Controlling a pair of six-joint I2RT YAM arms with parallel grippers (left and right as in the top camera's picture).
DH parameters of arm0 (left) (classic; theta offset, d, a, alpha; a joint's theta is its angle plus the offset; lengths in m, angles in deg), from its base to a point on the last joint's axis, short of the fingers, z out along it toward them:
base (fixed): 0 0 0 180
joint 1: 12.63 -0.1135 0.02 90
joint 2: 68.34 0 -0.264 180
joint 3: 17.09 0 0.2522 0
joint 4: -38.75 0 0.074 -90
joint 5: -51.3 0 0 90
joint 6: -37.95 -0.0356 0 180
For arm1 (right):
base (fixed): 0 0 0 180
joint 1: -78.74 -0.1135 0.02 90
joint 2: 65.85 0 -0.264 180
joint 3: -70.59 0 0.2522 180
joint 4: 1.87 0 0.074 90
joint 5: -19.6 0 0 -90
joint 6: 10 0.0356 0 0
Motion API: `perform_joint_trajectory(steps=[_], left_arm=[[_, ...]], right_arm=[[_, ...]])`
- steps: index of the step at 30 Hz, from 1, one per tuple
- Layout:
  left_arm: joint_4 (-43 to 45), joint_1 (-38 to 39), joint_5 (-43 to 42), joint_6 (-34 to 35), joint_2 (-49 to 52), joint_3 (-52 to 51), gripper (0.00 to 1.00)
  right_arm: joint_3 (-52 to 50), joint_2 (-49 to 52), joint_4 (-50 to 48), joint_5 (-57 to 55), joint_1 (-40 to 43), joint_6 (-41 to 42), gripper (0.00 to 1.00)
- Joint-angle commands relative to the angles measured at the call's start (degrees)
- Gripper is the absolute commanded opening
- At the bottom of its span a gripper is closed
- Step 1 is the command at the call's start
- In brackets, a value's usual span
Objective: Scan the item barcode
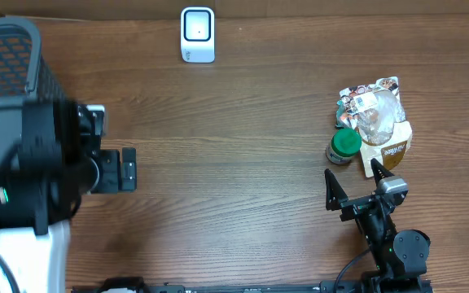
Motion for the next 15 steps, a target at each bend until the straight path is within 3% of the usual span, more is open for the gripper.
perform_joint_trajectory(steps=[1, 9, 15], left_arm=[[11.8, -0.07, 0.7, -2.32, -10.88, -12.0, 1.0], [41.51, 0.0, -7.17, -11.76, -32.65, -37.94, 0.99], [60.7, 0.07, -8.09, -14.32, -42.91, -54.9, 1.0]], right_arm=[[-0.61, -0.68, -0.22, -0.52, 0.0, -0.02, 1.0], [-0.61, -0.68, -0.22, -0.52, 0.0, -0.02, 1.0], [-0.61, -0.68, -0.22, -0.52, 0.0, -0.02, 1.0]])
